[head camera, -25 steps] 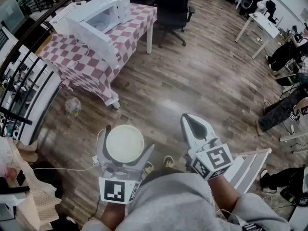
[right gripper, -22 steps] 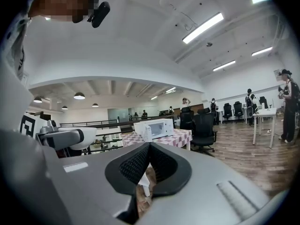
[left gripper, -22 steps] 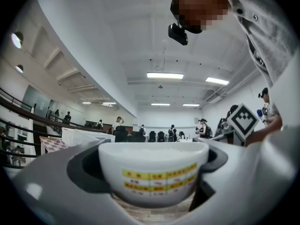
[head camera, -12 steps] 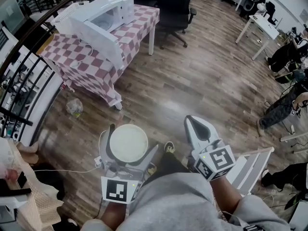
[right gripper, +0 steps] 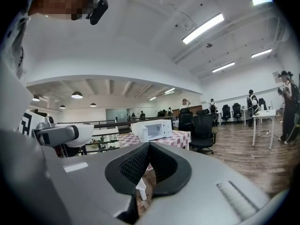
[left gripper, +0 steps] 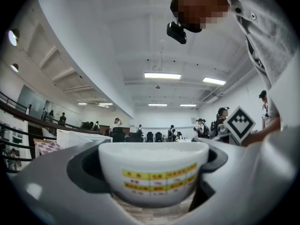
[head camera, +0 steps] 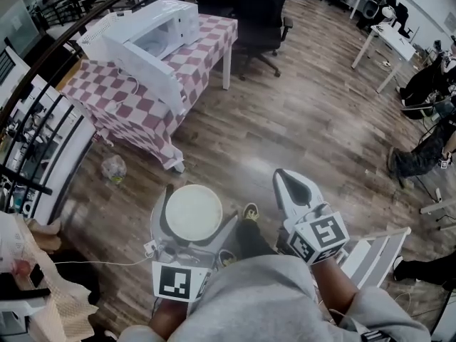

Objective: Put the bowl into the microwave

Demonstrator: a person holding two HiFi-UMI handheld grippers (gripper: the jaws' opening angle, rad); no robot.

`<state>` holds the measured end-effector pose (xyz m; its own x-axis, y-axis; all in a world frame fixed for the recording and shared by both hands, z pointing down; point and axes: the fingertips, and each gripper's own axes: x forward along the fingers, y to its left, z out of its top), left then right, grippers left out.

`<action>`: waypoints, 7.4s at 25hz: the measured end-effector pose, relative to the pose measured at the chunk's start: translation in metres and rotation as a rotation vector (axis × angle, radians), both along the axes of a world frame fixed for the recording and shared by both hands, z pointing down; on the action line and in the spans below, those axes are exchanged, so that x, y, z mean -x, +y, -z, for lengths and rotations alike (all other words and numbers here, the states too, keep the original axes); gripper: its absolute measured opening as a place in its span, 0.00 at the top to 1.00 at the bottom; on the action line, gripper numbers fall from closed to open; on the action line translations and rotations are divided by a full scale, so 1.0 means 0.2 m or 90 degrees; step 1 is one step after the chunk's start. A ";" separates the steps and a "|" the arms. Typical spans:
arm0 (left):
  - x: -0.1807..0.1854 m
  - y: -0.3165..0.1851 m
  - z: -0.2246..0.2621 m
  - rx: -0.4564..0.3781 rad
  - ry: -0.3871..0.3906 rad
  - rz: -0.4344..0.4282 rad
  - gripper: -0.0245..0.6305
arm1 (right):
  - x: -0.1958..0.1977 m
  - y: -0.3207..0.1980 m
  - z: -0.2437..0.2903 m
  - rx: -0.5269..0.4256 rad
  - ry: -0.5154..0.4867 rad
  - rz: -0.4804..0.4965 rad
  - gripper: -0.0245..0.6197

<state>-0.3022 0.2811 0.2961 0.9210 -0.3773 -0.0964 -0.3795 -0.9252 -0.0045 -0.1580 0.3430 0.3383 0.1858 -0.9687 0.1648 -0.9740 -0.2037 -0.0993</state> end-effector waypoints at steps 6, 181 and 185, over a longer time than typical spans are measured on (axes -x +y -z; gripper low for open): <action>-0.18 -0.14 -0.01 0.005 -0.011 -0.005 0.14 | -0.18 -0.18 0.02 -0.006 0.002 0.008 0.97; -1.55 -3.32 -0.35 0.133 -0.033 0.524 0.14 | -1.49 -3.77 -0.15 0.044 0.000 0.508 0.97; -1.50 -3.43 -0.48 0.153 -0.056 0.563 0.14 | -1.45 -3.84 -0.19 0.046 -0.005 0.546 0.97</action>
